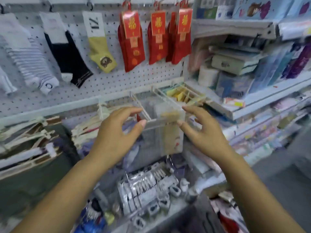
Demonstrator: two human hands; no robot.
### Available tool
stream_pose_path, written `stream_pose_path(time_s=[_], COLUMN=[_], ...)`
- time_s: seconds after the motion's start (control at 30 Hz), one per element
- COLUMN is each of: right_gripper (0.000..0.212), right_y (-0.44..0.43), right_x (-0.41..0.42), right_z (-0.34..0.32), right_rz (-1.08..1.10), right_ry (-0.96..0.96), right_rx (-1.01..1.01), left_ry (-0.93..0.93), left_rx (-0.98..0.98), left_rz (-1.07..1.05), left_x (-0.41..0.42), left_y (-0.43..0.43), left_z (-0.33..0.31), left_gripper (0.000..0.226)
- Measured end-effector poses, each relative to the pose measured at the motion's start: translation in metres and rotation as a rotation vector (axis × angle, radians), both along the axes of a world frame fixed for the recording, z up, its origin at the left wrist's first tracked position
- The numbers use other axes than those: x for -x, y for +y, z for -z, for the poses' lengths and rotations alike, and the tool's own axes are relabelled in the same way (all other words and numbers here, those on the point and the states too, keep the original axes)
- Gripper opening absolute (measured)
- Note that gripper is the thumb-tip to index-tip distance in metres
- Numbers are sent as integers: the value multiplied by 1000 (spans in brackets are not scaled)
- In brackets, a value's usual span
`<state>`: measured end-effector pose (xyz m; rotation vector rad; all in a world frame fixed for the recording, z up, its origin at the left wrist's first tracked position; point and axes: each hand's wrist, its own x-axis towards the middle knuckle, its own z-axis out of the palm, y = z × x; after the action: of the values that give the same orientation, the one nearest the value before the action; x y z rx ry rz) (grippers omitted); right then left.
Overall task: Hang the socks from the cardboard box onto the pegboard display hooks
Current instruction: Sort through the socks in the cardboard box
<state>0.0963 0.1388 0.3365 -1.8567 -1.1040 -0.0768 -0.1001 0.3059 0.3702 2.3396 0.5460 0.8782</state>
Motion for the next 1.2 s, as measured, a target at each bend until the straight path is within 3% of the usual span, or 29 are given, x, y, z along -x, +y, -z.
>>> stream_pose_path(time_s=[0.17,0.3,0.4,0.6,0.77,1.07,1.2], right_gripper=[45,43,39,44,45,38,46], right_y=[-29,-65,-101,-186,-250,-302,-309], right_x=[73,110,128,136,123,35,-19], right_z=[66,108,144,210,255,323,360], right_rz=[5,65,159,333,498,679,772], right_ry=[159,170,197,425,615,933,1057], right_rx=[109,205,256,452,562,537,521], left_ry=[182,340,440,591,727,934,1006], left_rx=[139,145,145,193,232,205,152], left_rz=[-28,-14,29,136,273,417,466], left_x=[61,91,100,91,63,-65,-121], left_y=[-22,-42,-60,-106,-144,-204,-223], left_z=[72,123,156,211,243,290,312], left_gripper=[30,40,41,43,52,56,60])
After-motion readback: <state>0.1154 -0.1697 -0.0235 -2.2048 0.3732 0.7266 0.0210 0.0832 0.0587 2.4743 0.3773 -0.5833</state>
